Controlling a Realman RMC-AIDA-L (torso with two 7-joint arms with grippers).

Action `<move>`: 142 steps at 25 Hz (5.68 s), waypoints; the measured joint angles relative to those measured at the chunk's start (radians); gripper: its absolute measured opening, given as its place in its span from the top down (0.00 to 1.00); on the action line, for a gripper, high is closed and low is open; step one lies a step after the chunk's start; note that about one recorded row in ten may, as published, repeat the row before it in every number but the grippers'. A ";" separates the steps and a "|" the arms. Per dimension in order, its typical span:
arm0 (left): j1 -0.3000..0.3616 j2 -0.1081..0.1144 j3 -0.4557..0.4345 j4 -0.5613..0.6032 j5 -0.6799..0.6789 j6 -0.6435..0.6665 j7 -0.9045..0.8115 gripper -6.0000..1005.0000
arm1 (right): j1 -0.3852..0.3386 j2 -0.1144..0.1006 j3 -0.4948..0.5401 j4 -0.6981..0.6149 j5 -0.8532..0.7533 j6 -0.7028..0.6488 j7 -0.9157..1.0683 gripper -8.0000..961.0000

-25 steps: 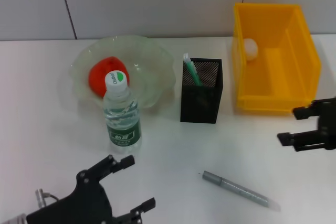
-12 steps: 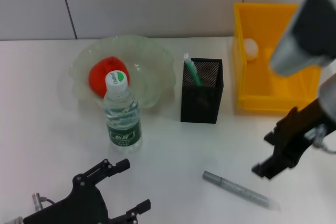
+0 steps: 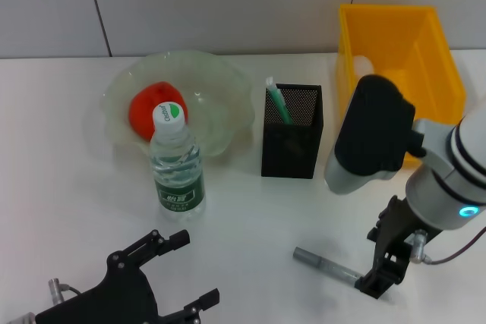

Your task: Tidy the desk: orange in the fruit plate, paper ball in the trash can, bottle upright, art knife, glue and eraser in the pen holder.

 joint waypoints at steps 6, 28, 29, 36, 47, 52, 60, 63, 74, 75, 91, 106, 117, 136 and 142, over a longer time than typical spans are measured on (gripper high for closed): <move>-0.001 -0.001 0.001 -0.001 0.000 0.000 -0.002 0.17 | 0.002 0.003 -0.021 -0.055 -0.001 0.044 0.024 0.33; -0.002 0.001 0.005 -0.001 0.000 -0.006 -0.013 0.17 | 0.011 0.004 -0.094 -0.144 0.007 0.143 0.076 0.61; -0.002 0.001 0.006 0.000 0.000 -0.006 -0.014 0.17 | 0.011 0.004 -0.096 -0.147 0.007 0.143 0.076 0.62; -0.003 0.001 0.000 0.001 0.000 -0.007 -0.014 0.17 | 0.015 0.004 -0.096 -0.163 0.008 0.144 0.076 0.71; -0.004 0.001 -0.001 -0.001 0.001 -0.006 -0.014 0.17 | 0.010 0.002 -0.095 -0.143 0.011 0.129 0.057 0.80; -0.004 0.002 -0.001 0.002 0.002 -0.002 -0.015 0.17 | 0.001 -0.002 -0.060 -0.072 0.007 0.089 0.038 0.85; -0.003 0.002 -0.007 0.009 -0.004 -0.002 -0.023 0.17 | -0.077 -0.004 0.022 0.213 -0.119 -0.004 -0.160 0.85; -0.003 -0.001 -0.013 0.009 -0.003 -0.001 -0.023 0.17 | -0.092 -0.004 0.030 0.316 -0.179 -0.041 -0.249 0.85; -0.002 -0.008 -0.013 0.007 -0.004 0.000 -0.024 0.17 | -0.149 -0.001 -0.077 0.500 -0.569 0.162 -0.452 0.86; -0.002 -0.008 -0.014 0.005 -0.005 0.001 -0.024 0.17 | -0.159 -0.001 -0.102 0.499 -0.595 0.195 -0.468 0.86; -0.010 -0.016 -0.036 0.004 -0.009 -0.001 -0.040 0.17 | -0.063 -0.007 -0.255 0.232 -0.684 0.490 -0.658 0.86; -0.010 -0.023 -0.040 -0.001 -0.025 0.001 -0.040 0.17 | 0.070 -0.033 -0.344 0.019 -0.727 0.530 -0.647 0.86; -0.011 -0.024 -0.047 -0.001 -0.026 0.001 -0.040 0.17 | 0.118 -0.022 -0.405 -0.054 -0.714 0.533 -0.643 0.85; -0.007 -0.024 -0.047 -0.011 -0.025 0.018 -0.040 0.17 | 0.130 -0.008 -0.462 -0.063 -0.728 0.488 -0.589 0.77; -0.010 -0.024 -0.047 -0.011 -0.025 0.018 -0.040 0.17 | 0.138 -0.007 -0.444 -0.009 -0.707 0.470 -0.532 0.70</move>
